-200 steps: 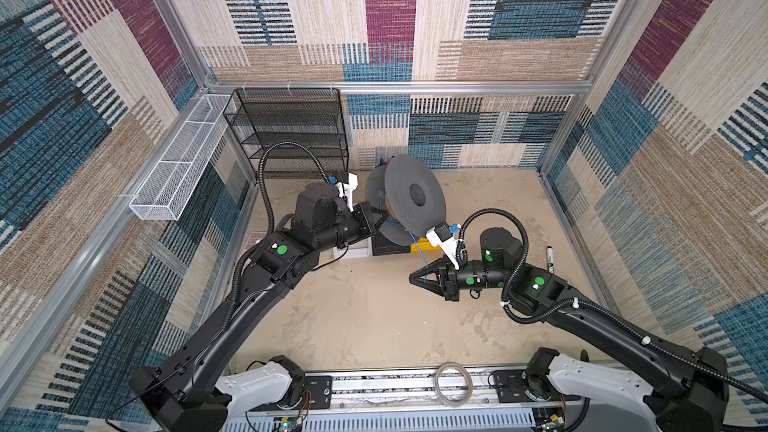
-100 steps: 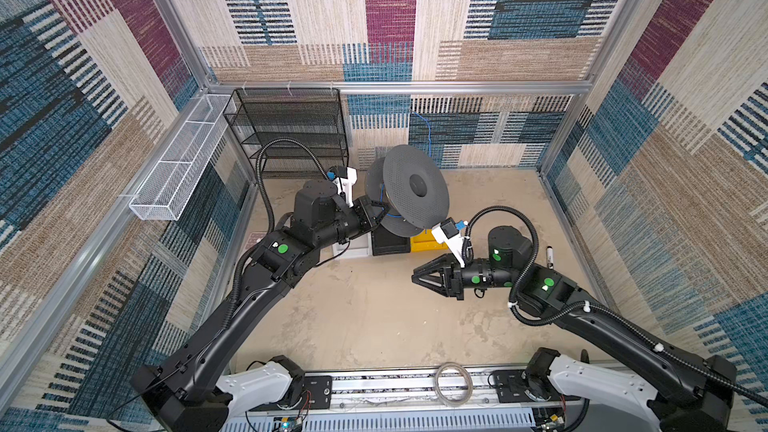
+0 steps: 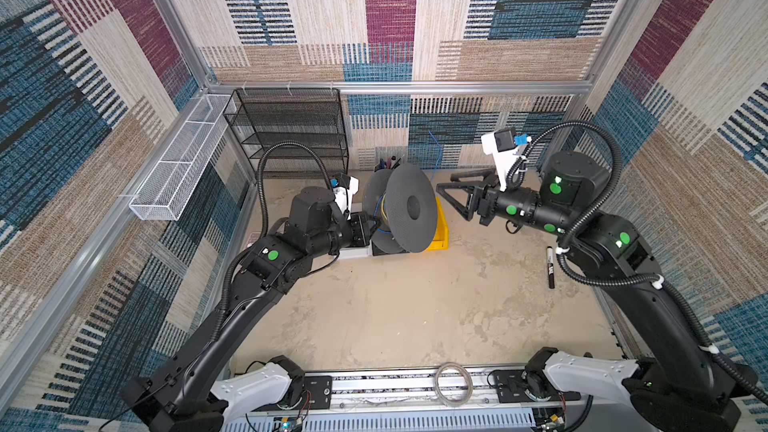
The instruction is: Wrap the cables
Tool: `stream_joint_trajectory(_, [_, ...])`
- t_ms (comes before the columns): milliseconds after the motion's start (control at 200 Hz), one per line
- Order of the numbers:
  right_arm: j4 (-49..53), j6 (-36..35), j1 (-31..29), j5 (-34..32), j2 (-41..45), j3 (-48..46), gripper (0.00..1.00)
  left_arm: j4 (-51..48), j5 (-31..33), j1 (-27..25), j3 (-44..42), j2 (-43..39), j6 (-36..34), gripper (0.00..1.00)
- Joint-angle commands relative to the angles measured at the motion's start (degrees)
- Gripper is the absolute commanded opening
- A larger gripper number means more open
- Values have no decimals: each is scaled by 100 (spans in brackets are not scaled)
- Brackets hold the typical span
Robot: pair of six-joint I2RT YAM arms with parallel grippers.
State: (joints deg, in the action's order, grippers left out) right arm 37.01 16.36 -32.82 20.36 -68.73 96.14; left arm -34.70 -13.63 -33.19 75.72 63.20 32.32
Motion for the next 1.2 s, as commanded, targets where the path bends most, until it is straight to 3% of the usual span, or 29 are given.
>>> stream_joint_trajectory(0, [203,-514,223,115,-280,389,69,-114,184,-12,37,-165,-815,0])
stream_joint_trajectory(145, [491,-1568,223,-528,-631,588,68,-947,-115,-12,358,-97,-1165,0])
stream_joint_trajectory(265, [469,-1915,223,-309,-786,312,68,-1539,-140,-12,563,-62,-1201,0])
stream_joint_trajectory(626, [-146,-2284,214,-1760,-598,-168,74,-2120,-451,-12,768,-45,-1254,0])
stream_joint_trajectory(1007, [-291,-2482,222,-1953,-982,-289,76,-2161,-544,-12,873,-54,-1250,0])
stream_joint_trajectory(1197, [56,-2527,284,-2035,-1526,144,76,-2159,-547,-12,879,-19,-1285,0])
